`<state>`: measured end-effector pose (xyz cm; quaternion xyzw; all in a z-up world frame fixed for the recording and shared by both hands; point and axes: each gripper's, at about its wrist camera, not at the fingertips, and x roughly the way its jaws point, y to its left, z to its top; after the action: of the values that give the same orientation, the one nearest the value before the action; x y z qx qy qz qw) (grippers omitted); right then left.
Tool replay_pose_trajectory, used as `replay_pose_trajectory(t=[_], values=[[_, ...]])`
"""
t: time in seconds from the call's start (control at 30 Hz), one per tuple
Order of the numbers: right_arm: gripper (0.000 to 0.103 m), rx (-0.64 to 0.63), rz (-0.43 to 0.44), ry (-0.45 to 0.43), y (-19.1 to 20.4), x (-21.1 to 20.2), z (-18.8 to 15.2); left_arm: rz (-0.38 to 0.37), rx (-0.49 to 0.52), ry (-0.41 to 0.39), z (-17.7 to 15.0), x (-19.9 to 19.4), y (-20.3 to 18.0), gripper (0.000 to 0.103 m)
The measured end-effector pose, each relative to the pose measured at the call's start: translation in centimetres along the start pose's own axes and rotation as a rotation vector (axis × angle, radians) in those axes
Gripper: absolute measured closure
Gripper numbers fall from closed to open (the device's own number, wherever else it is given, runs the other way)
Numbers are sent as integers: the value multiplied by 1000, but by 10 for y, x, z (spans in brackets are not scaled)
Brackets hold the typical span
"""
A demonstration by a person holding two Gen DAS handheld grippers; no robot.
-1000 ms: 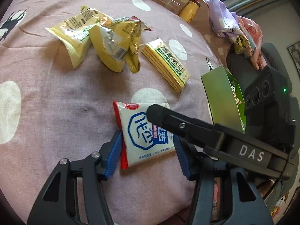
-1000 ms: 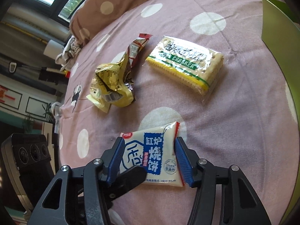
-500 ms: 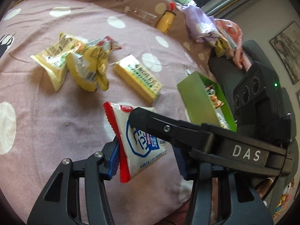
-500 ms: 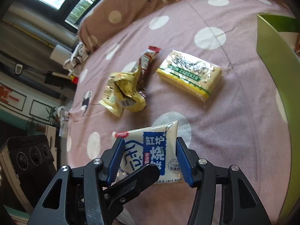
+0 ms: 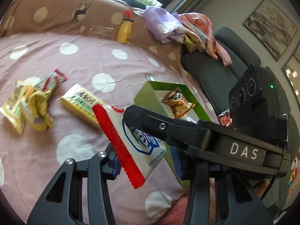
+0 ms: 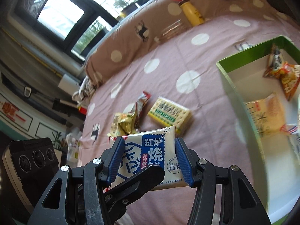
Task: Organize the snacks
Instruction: 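Carry the white-and-blue packet over the green box with the right gripper, then open the right gripper to drop the white-and-blue packet into the box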
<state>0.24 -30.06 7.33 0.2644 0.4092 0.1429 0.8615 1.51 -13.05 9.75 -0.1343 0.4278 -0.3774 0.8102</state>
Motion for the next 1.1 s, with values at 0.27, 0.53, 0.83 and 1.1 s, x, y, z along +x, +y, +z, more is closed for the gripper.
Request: replay_pose_trajectory(t=[0.27, 0.53, 0.83, 1.1], values=[[45, 86, -28, -126, -51, -47, 16, -51, 132, 43, 17, 42, -51, 60], [45, 206, -54, -174, -99, -65, 24, -83, 187, 118, 25, 89, -79, 61], [45, 334, -66, -185, -136, -64, 25, -90, 198, 185, 27, 123, -89, 61], [45, 395, -99, -186, -153, -64, 24, -91, 192, 226, 25, 139, -94, 62]])
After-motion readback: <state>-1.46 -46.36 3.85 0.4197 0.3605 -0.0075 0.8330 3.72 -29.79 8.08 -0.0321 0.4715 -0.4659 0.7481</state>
